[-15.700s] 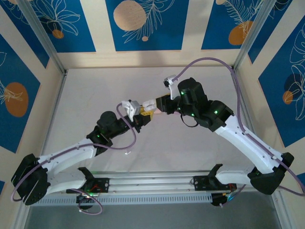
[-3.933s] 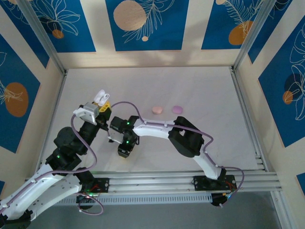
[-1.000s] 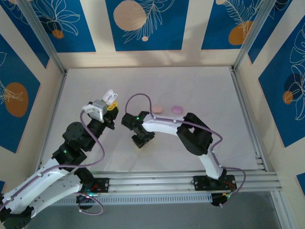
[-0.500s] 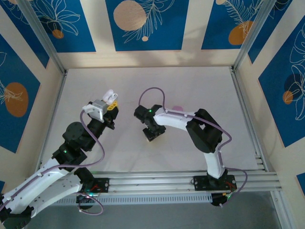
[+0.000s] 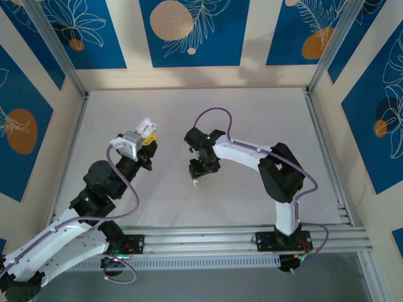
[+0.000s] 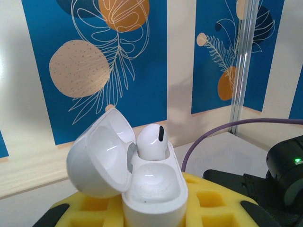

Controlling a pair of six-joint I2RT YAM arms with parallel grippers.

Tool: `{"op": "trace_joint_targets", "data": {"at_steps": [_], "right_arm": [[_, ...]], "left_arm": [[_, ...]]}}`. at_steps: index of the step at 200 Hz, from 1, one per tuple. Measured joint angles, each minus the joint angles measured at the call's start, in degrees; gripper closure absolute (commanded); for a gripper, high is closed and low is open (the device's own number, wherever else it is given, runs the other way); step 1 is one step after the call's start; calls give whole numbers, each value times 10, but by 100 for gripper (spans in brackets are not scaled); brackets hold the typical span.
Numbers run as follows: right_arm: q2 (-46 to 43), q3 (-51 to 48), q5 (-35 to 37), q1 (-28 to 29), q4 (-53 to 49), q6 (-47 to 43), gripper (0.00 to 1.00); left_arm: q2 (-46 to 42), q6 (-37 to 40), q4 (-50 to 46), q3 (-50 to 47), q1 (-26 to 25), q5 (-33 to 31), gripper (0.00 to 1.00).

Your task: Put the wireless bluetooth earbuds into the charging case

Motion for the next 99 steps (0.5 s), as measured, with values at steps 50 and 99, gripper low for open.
{"op": "trace_joint_targets", "data": {"at_steps": [50,99], "right_arm": [[38,19,-7,15,-7,46,47],[67,36,-7,18,-14,61,49]], "left_arm": [[0,0,3,0,0,10,83],[0,0,3,0,0,20,83]]}}
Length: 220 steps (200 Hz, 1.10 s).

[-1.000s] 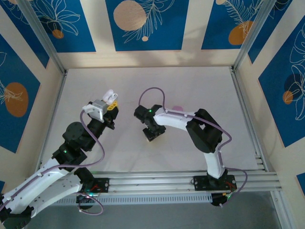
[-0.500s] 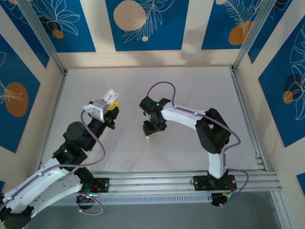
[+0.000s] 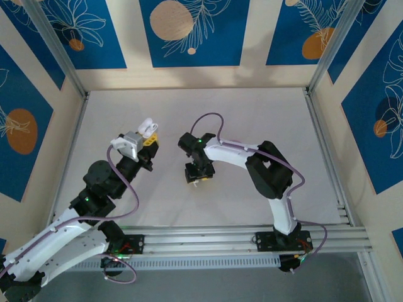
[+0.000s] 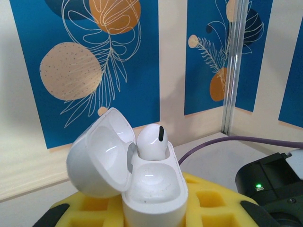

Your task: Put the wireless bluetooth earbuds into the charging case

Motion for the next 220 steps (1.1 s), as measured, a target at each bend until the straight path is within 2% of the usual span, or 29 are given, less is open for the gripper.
{"op": "trace_joint_targets", "data": {"at_steps": [107,220], "right_arm": [[39,38,27,16,-20,21,62],[46,50,65,26,-39,27,71]], "left_arm": [[0,0,0,0,0,0,83],[-1,0,0,0,0,0,83]]}}
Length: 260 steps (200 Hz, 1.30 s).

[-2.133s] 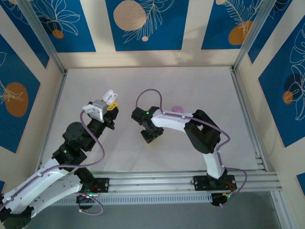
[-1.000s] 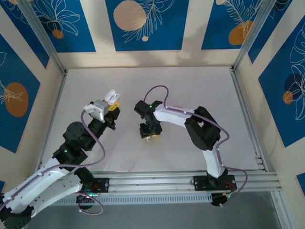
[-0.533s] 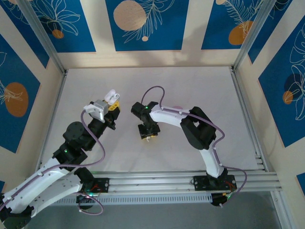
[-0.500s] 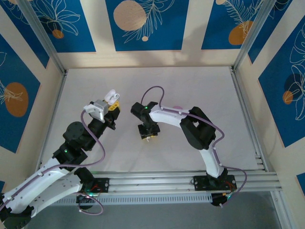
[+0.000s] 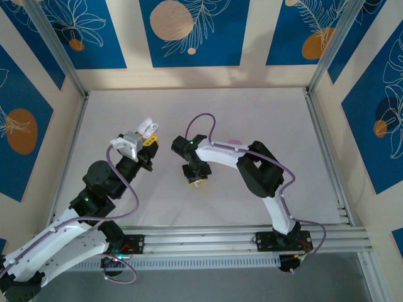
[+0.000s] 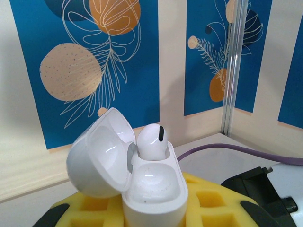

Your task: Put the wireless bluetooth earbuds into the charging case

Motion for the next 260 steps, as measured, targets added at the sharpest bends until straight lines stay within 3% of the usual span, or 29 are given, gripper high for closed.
{"op": "trace_joint_targets", "data": {"at_steps": [49,107,152,207,260], "right_arm": [[-96,-79,7,-22,26,0,71],[-402,-185,33,-109,97,-1,72],[-584,-195,37,-120,161,-17,72],[-619,-192,10,-106,225,-4,72],[-613,-192,9,-71,264,4,72]], "left_arm": [[21,0,2,0,0,15,83],[131,-23,54,0,0,99,83],[225,-31,165,-2,-6,176,83],[311,-45,263,-2,-48,184,85],[364,-50,305,1,-92,142,85]]}}
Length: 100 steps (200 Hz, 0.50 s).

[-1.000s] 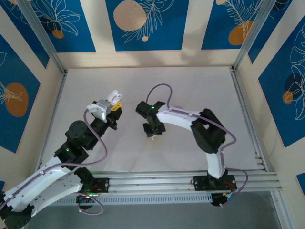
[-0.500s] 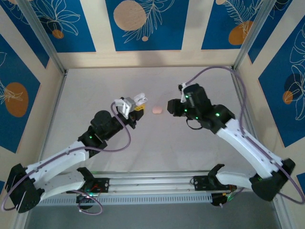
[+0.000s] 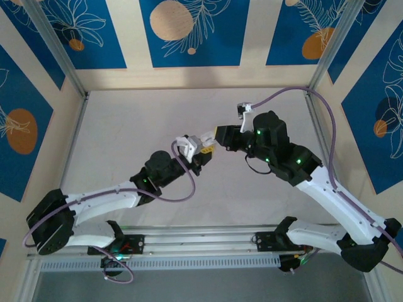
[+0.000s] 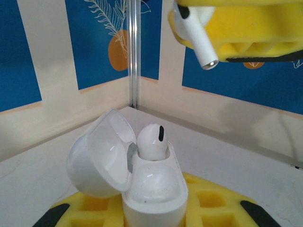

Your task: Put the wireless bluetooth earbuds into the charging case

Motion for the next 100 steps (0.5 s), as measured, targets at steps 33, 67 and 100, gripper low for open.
{"op": "trace_joint_targets", "data": {"at_steps": [33,67,100], "right_arm": [[17,0,23,22,3,-6,72],[32,0,48,44,3,-21,72],[35,0,64,52,3,-31,72]], "left_arm": [[15,-6,24,6,-16,-24,85],[21,-7,43,12,-21,-38,86],[21,-7,46,12,-24,-43,86]]}}
